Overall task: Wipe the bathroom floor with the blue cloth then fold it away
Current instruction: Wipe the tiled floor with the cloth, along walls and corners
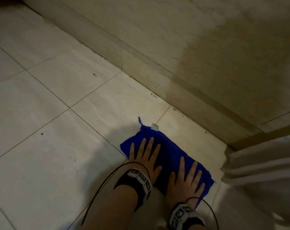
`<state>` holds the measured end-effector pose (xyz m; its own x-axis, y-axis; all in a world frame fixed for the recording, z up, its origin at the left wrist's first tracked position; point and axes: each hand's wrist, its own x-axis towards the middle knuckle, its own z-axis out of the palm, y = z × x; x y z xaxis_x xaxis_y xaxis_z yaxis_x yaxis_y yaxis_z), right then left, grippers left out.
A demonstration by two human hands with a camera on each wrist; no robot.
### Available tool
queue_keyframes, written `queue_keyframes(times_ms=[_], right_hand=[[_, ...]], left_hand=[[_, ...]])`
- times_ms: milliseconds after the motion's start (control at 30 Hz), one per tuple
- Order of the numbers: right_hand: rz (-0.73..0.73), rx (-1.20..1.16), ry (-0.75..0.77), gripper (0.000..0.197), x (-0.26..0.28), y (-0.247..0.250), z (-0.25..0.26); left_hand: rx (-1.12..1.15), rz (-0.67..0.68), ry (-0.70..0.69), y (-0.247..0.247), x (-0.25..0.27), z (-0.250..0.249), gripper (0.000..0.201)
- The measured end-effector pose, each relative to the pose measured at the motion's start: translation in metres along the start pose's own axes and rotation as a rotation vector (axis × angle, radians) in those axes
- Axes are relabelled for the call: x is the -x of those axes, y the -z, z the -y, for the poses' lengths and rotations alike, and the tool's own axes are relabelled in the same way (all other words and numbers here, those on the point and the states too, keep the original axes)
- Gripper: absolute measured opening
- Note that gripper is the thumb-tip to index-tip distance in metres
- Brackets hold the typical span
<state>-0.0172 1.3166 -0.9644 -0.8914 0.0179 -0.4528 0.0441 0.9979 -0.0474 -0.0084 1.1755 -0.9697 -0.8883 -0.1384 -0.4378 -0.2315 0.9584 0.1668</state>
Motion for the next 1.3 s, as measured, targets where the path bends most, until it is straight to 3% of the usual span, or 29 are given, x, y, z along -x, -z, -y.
queue_keyframes(times_ms=[433,767,967,1133,1300], right_hand=[[-0.058,-0.11,-0.07,0.058,-0.112,0.045,-0.033],[-0.079,-0.187,-0.154,0.057,-0.135,0.054,-0.018],[-0.018,-0.185,-0.192,0.064,-0.131,0.067,0.003],[0.064,-0.125,0.037,0.074,-0.113,0.06,0.057],[-0.159,-0.079,0.175,0.066,-0.074,0.014,0.067]], left_hand=[[0.016,-0.011,-0.1,0.027,-0.112,-0.087,0.07],[0.008,-0.002,-0.07,0.038,-0.134,-0.095,0.066],[0.033,-0.039,-0.089,0.04,-0.121,-0.064,0.069],[0.02,-0.014,0.069,0.043,-0.101,-0.014,0.068],[0.04,-0.027,0.117,0.039,-0.063,0.044,0.075]])
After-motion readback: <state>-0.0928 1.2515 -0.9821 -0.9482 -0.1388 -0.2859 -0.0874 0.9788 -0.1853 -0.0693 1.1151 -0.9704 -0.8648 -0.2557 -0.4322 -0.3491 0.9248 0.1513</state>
